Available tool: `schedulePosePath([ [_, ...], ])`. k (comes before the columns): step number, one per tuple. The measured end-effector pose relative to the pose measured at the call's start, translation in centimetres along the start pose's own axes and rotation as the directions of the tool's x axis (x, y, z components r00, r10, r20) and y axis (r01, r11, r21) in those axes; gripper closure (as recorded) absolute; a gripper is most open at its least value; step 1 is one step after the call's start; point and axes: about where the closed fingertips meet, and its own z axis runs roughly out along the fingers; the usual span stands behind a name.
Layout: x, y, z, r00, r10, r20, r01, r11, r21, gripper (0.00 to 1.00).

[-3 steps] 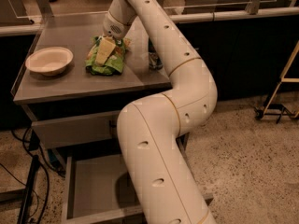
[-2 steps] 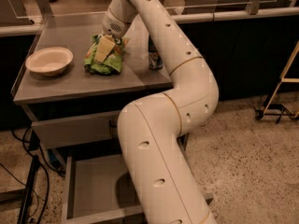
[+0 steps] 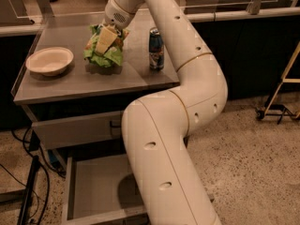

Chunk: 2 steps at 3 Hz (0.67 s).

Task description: Place green rice chip bag into middle drawer

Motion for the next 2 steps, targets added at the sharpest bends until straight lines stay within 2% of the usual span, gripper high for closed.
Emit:
schedulePosePath([
  [1, -1.37, 0.61, -2.53, 0.998, -0.043, 0.047, 0.043, 0.999, 0.009, 1.0],
  [2, -1.49, 0.31, -2.0, 0.998, -0.04, 0.051, 0.04, 0.9991, 0.014, 1.0],
])
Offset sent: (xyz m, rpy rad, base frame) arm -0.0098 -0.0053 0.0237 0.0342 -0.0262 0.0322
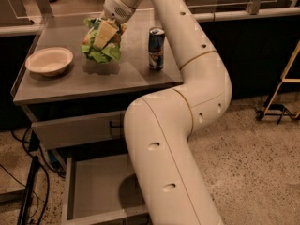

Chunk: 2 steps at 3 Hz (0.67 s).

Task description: Place green rice chip bag into middle drawer

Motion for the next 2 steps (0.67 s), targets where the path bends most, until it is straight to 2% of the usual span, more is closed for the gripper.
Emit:
schedulePosePath([
  [1, -1.2, 0.2, -0.5, 0.999, -0.024, 0.031, 0.024, 0.9997, 0.002, 1.0],
  [2, -2.7, 1.3, -1.3, 0.997, -0.04, 0.061, 0.041, 0.9989, -0.023, 1.0],
])
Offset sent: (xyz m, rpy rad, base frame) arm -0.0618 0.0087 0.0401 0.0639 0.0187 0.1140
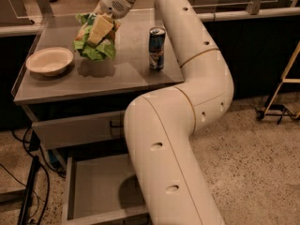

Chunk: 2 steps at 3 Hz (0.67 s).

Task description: Place green rice chip bag into middle drawer

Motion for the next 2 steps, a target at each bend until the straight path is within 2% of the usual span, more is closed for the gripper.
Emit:
schedulePosePath([
  [1, -1.56, 1.95, -0.71, 0.999, 0.029, 0.045, -0.027, 0.9984, -0.049, 1.0],
  [2, -1.56, 1.95, -0.71, 0.999, 0.03, 0.045, -0.027, 0.9984, -0.049, 1.0],
])
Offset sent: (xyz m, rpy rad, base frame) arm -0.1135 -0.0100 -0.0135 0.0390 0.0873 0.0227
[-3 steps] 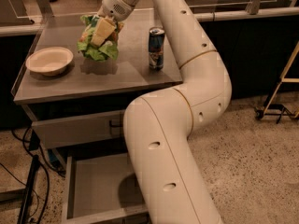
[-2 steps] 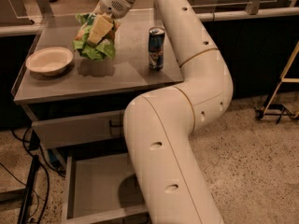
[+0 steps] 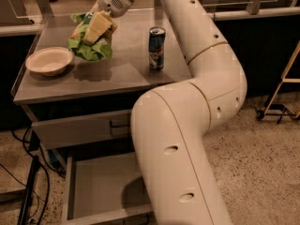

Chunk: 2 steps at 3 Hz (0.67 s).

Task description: Place green rice chip bag into middle drawer

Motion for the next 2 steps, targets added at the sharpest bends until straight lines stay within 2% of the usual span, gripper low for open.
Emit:
schedulePosePath([
  [1, 0.1, 0.4, 0.0, 1.0, 0.014, 0.009, -0.014, 0.9999, -0.008, 1.0],
  [2, -0.3, 1.2, -1.3, 0.999, 0.029, 0.035, -0.029, 0.9996, 0.006, 1.0],
])
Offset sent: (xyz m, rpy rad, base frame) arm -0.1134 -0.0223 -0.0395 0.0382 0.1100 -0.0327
